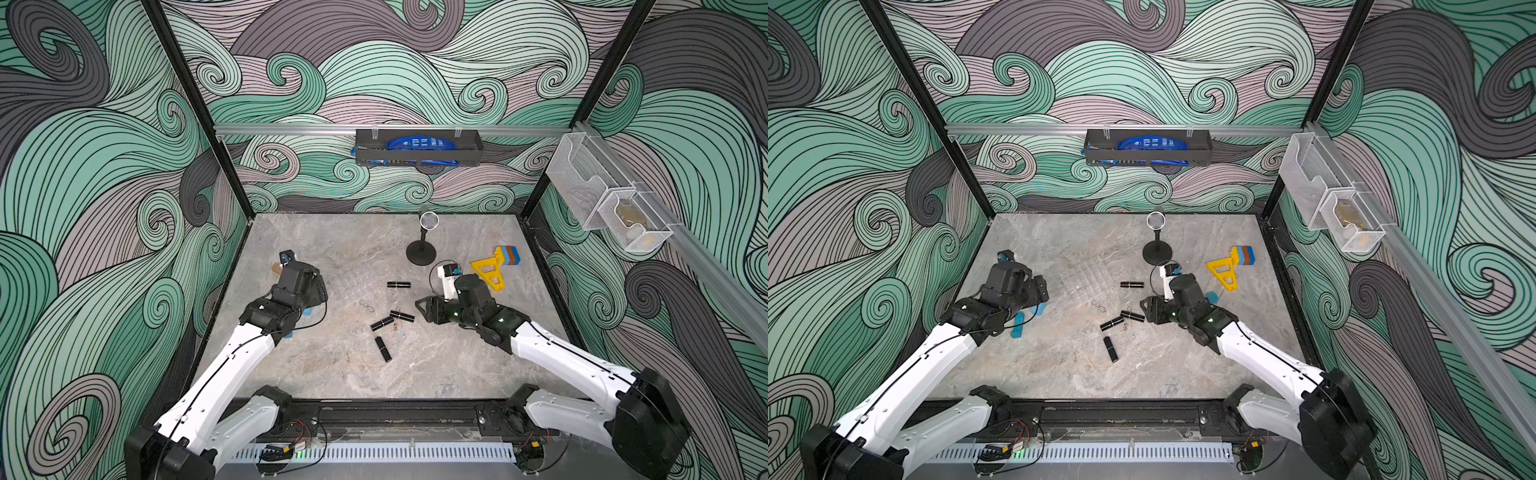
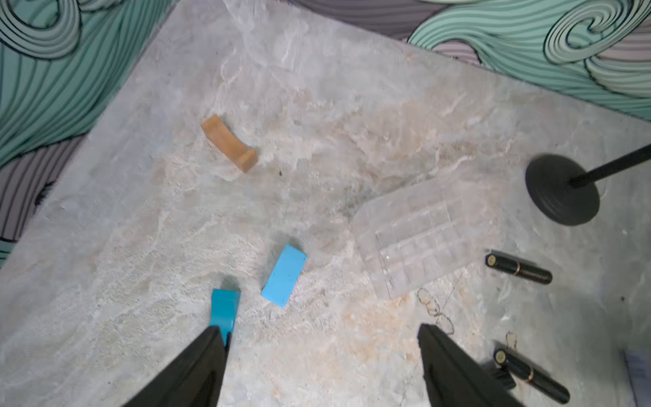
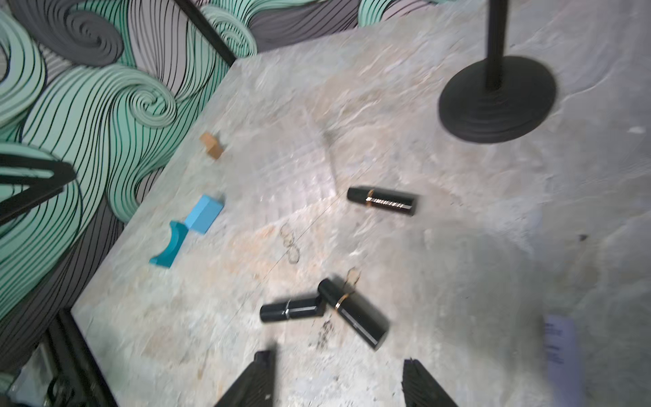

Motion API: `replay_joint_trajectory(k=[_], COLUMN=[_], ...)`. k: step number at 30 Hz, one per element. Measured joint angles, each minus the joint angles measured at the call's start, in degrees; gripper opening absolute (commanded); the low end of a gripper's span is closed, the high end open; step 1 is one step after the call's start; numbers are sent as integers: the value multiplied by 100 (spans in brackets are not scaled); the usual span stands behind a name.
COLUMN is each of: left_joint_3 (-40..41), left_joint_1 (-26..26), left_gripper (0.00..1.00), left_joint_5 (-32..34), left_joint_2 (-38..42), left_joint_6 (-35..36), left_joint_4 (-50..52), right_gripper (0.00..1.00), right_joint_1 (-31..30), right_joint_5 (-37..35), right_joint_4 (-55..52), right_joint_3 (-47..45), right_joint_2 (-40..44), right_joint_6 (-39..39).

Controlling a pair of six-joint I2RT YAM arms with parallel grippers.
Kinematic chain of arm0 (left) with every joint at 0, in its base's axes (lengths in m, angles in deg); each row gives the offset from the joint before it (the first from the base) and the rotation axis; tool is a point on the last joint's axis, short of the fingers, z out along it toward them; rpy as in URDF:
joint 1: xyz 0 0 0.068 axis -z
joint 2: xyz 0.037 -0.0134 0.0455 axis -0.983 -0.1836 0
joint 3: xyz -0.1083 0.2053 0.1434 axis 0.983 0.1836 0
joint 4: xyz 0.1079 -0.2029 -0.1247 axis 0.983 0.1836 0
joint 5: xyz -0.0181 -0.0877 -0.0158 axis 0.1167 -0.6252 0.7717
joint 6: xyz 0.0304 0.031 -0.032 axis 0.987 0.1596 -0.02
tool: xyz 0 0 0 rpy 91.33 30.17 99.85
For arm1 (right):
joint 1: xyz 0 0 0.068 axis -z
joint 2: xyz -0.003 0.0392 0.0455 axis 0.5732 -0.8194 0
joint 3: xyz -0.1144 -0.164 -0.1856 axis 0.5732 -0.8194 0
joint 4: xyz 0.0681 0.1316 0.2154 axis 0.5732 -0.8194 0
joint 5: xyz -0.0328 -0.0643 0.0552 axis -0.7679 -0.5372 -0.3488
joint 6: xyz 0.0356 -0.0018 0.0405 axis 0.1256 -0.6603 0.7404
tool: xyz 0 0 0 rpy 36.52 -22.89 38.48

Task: Arrange the lipsticks in the organizer
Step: Adjust the storage box at the center of the board.

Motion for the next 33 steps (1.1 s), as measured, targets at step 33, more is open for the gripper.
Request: replay_joint_trajectory(k=[33], left_joint_3=[-2218], left_joint_1=[-929], left_gripper=[85], left_joint_5=[-2599], left_joint_2=[-3880], left_joint_6=[44], left_joint_4=[-2048], right_gripper=[59], right_joint_1=[-385], right_joint_5=[-275], right_joint_4=[-94], right_joint_3=[466], right_joint_2=[-940], right_joint_6=[-271])
